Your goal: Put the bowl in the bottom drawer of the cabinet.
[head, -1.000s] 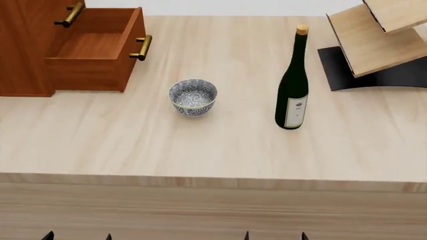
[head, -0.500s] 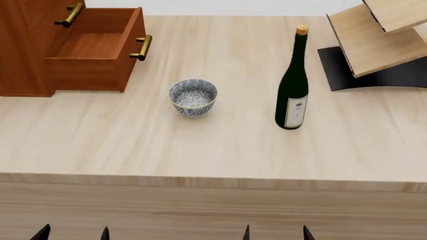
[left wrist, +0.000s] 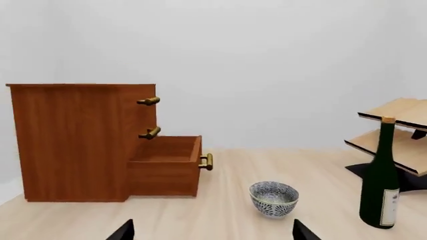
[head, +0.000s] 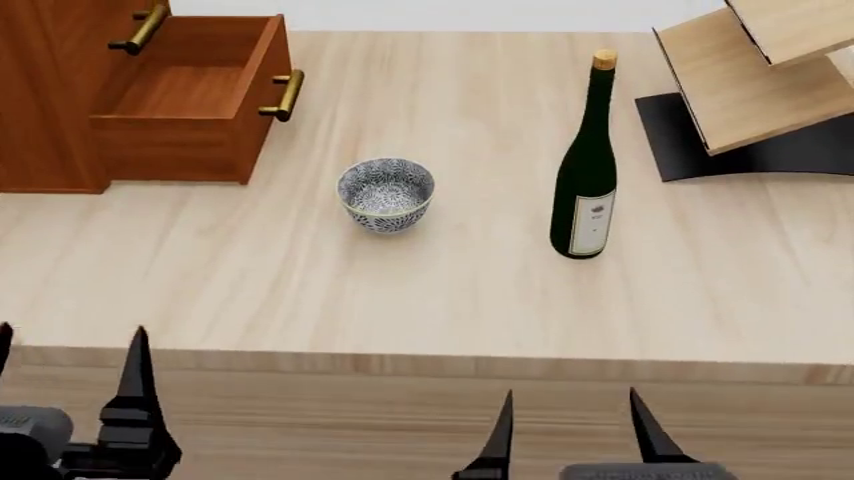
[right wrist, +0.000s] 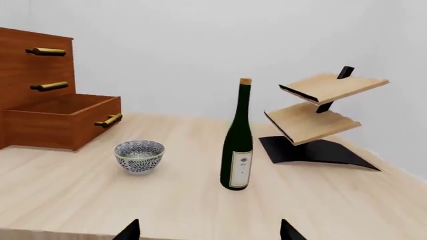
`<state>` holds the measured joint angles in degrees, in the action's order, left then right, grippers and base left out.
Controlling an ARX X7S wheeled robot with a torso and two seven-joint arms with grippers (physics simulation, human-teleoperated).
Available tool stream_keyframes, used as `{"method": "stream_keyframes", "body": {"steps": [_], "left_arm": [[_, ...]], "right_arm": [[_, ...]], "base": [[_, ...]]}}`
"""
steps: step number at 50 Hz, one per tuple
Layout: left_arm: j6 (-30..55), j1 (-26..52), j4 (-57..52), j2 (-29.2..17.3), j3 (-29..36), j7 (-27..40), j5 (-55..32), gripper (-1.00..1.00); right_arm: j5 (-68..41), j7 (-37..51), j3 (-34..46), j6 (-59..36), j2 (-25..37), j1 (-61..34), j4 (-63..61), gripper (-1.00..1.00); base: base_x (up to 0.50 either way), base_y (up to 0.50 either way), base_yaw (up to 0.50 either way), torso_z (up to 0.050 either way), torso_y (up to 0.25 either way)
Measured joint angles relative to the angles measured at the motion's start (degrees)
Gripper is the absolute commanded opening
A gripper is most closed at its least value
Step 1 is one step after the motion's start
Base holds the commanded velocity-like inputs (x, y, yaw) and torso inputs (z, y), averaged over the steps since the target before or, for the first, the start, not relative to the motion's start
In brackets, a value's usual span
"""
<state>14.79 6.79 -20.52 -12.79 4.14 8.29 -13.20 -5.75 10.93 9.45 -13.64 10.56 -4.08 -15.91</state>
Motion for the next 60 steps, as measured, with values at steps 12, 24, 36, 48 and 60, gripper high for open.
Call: {"method": "stream_keyframes", "body": {"steps": [12, 24, 36, 48, 60], "left_arm": [[6.7, 5.3, -7.5, -4.1, -3.1, 1.8, -0.7, 1.00], [12.2, 10.3, -13.8, -8.9, -7.0, 3.3, -0.7, 1.00], [18.6, 16.0, -19.0, -14.0, -11.8, 4.3, -1.4, 1.00], [25.5, 21.6, -23.0, -19.7, -16.1, 4.3, -2.5, 1.00], [32.3, 27.0, -26.8, -25.2, -20.0, 3.9, -3.9, 1.00]], "right_arm": [[-0.7, 0.2, -0.1, -5.6, 0.9, -4.0, -3.3, 1.00], [-2.2, 0.0, -0.6, -9.2, 1.2, -8.6, -3.8, 1.00], [-3.3, -0.3, -0.6, -11.6, 1.4, -12.6, -3.3, 1.00], [-4.1, -0.4, -0.3, -12.4, 1.2, -15.5, -2.0, 1.00], [-4.8, -0.3, 0.0, -12.5, 0.8, -17.2, -0.8, 1.00]], "base": [[0.00, 0.00, 0.00, 0.000, 0.000], [0.00, 0.00, 0.00, 0.000, 0.000], [0.00, 0.00, 0.00, 0.000, 0.000], [0.00, 0.00, 0.00, 0.000, 0.000], [0.00, 0.00, 0.00, 0.000, 0.000]]}}
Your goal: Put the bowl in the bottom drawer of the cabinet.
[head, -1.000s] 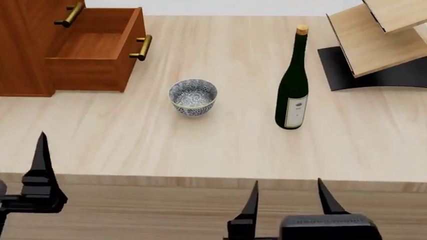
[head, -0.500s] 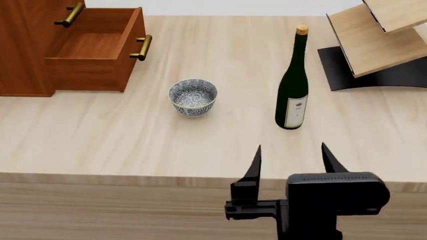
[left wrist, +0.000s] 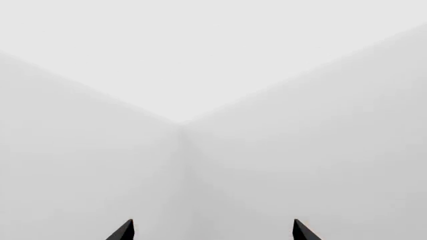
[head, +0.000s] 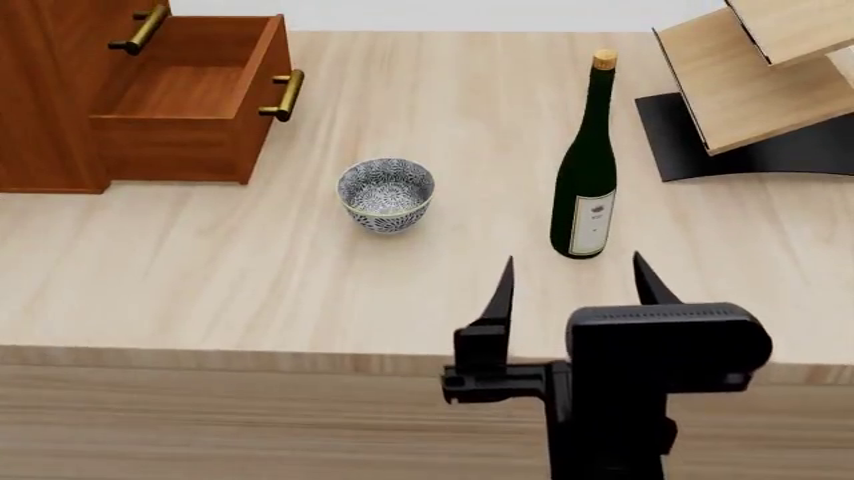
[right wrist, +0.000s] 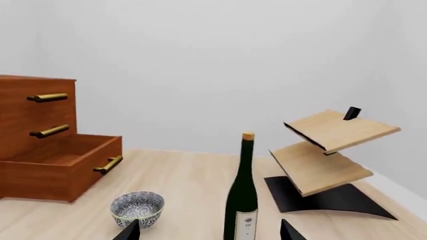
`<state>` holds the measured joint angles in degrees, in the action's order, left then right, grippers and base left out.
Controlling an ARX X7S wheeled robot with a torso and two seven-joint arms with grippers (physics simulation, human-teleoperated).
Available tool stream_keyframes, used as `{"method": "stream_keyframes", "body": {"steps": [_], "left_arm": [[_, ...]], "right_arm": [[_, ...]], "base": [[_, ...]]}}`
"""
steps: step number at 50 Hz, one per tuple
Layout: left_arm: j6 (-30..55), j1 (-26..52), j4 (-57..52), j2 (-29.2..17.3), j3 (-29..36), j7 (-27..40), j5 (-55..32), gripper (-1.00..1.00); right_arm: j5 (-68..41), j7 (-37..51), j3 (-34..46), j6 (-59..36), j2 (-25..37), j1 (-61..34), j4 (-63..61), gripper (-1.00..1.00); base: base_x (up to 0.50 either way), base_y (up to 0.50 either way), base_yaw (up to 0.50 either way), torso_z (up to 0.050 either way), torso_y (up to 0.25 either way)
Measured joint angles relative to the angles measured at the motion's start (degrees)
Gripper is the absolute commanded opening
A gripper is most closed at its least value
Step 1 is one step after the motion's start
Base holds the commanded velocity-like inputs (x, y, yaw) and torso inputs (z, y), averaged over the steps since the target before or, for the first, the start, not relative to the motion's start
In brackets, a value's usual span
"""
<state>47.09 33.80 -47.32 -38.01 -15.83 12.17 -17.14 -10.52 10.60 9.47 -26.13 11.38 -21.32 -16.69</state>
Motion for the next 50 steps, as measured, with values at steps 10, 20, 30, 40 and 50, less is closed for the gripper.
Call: {"method": "stream_keyframes", "body": {"steps": [10, 20, 30, 40, 50], "left_arm": [[5.2, 4.2, -3.9, -3.7, -4.2, -0.8, -2.3, 1.00], [11.2, 9.1, -8.3, -6.2, -9.4, -1.5, -6.3, 1.00], [13.7, 10.9, -10.5, -7.5, -12.6, -1.3, -9.0, 1.00], [14.2, 10.8, -11.3, -8.2, -13.9, -0.6, -10.7, 1.00], [13.7, 10.1, -11.3, -8.8, -14.0, 0.4, -11.5, 1.00]], "right_arm": [[-0.5, 0.0, 0.5, 0.7, -0.4, -0.6, 0.9, 1.00], [-0.9, 0.0, 1.2, 1.1, -0.6, -0.9, 1.4, 1.00], [-1.2, 0.3, 1.7, 1.4, -0.6, -0.9, 1.2, 1.00], [-1.5, 0.7, 1.8, 1.1, -0.3, -0.7, 0.5, 1.00], [-1.9, 0.9, 1.9, 1.1, -0.1, -0.6, 0.3, 1.00]], "base": [[0.00, 0.00, 0.00, 0.000, 0.000], [0.00, 0.00, 0.00, 0.000, 0.000], [0.00, 0.02, 0.00, 0.000, 0.000], [0.00, 0.44, 0.00, 0.000, 0.000], [0.00, 0.43, 0.00, 0.000, 0.000]]}}
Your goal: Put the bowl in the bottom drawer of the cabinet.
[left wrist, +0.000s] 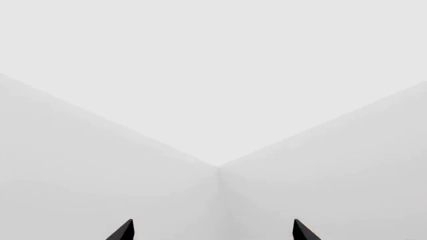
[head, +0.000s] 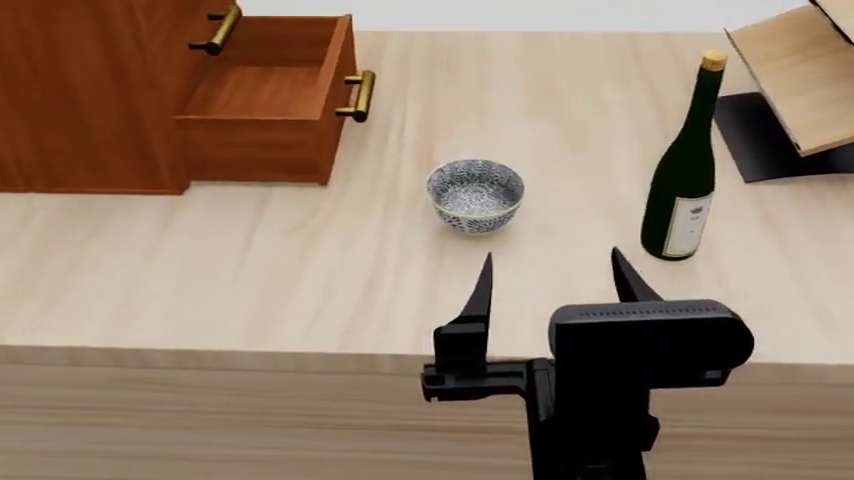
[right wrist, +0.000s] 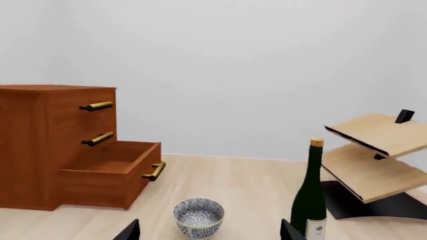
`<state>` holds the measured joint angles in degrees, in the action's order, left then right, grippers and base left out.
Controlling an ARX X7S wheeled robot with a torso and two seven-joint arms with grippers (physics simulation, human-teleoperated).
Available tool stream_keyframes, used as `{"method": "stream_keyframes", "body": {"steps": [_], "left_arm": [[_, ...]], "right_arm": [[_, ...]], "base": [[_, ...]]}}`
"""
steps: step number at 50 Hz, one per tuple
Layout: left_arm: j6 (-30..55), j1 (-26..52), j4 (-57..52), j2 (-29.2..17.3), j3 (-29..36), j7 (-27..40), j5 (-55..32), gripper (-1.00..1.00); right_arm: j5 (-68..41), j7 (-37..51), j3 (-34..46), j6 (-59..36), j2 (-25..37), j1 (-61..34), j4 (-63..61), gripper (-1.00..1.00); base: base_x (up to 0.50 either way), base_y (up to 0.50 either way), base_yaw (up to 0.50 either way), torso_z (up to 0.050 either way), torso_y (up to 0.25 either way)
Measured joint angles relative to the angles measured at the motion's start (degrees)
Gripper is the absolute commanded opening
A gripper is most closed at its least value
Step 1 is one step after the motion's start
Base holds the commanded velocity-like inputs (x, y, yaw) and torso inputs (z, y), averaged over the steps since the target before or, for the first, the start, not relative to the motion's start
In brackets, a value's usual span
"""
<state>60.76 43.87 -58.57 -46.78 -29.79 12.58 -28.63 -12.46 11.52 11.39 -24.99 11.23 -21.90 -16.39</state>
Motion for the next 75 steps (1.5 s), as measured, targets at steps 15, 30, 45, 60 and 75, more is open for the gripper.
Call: {"method": "stream_keyframes", "body": {"steps": [15, 30, 45, 60, 75], "left_arm": [[-0.7, -0.4, 0.2, -0.8, 1.0, 1.6, -0.9, 1.00], [-0.7, -0.2, 0.1, -1.8, 1.6, 3.1, -2.3, 1.00], [-1.7, -1.0, 0.4, -2.4, 1.8, 4.4, -3.1, 1.00], [-2.0, -1.0, 0.6, -3.1, 1.8, 5.5, -4.6, 1.00], [-2.8, -1.6, 1.0, -3.7, 1.7, 6.4, -5.3, 1.00]], "right_arm": [[-0.6, 0.2, 0.0, 0.6, 0.4, 0.4, 0.3, 1.00], [-1.3, 0.4, 0.0, 1.4, 0.8, 1.0, 0.3, 1.00], [-2.0, 0.7, 0.0, 1.6, 1.3, 1.6, -0.4, 1.00], [-2.4, 0.9, 0.4, 1.3, 1.7, 1.5, -0.6, 1.00], [-2.8, 1.1, 0.9, 1.1, 2.0, 1.2, -0.5, 1.00]], "base": [[0.00, 0.35, 0.00, 0.000, 0.000], [0.00, 0.17, 0.00, 0.000, 0.000], [0.06, 0.00, 0.00, 0.000, 0.000], [0.29, 0.02, 0.00, 0.000, 0.000], [0.31, 0.14, 0.00, 0.000, 0.000]]}}
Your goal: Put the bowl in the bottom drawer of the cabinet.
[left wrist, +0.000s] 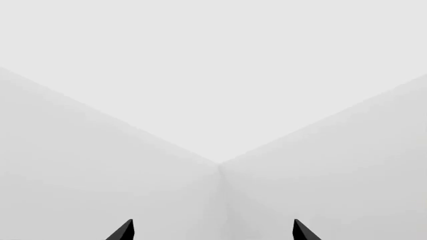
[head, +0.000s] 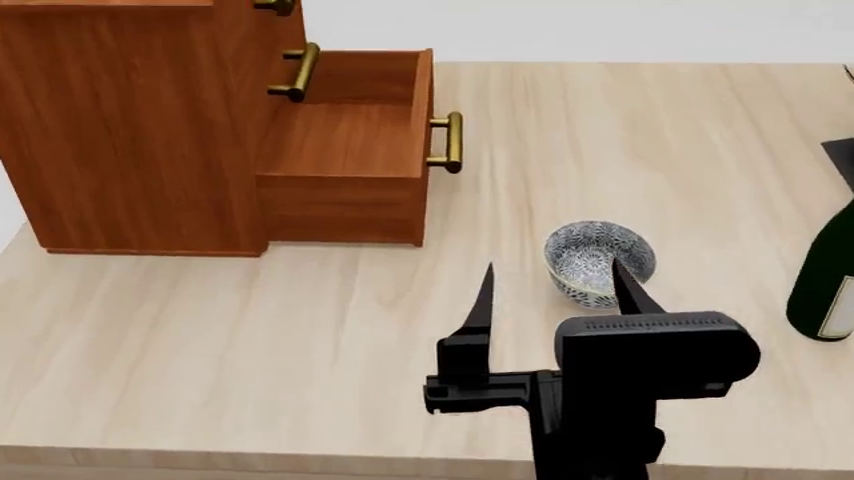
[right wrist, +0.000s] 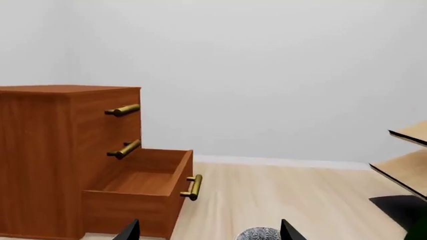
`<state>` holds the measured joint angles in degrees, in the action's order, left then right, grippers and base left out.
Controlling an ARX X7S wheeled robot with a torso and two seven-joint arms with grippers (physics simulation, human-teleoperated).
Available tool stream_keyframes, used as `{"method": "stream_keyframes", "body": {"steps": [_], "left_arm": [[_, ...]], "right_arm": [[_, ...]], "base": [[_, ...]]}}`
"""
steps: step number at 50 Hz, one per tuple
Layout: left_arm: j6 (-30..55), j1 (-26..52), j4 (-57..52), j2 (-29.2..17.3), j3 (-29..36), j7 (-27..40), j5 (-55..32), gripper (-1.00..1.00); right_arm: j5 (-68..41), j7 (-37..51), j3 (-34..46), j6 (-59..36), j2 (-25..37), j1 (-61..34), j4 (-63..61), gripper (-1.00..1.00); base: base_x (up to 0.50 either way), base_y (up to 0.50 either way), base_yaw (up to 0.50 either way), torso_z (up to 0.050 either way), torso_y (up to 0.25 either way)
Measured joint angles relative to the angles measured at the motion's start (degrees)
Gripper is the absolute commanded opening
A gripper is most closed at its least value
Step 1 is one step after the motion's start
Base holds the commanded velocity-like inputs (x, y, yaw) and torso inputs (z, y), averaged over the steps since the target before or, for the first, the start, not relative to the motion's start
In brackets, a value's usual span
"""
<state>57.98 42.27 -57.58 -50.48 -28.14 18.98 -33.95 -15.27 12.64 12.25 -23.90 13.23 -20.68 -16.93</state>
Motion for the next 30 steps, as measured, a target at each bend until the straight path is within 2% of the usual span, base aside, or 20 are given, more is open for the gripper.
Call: {"method": "stream_keyframes", "body": {"steps": [9, 30], "left_arm": [[-0.5, -0.6, 0.1, -0.2, -0.1, 0.4, -0.3, 1.00], [-0.7, -0.8, 0.1, -0.6, -1.0, 1.5, -2.6, 1.00]], "right_arm": [[-0.4, 0.2, 0.0, 0.3, 0.1, 0.2, 0.0, 1.00], [-1.3, 0.6, -0.3, 1.3, 0.4, 0.8, -0.4, 1.00]], "base": [[0.31, 0.14, 0.00, 0.000, 0.000], [0.31, 0.03, 0.00, 0.000, 0.001]]}}
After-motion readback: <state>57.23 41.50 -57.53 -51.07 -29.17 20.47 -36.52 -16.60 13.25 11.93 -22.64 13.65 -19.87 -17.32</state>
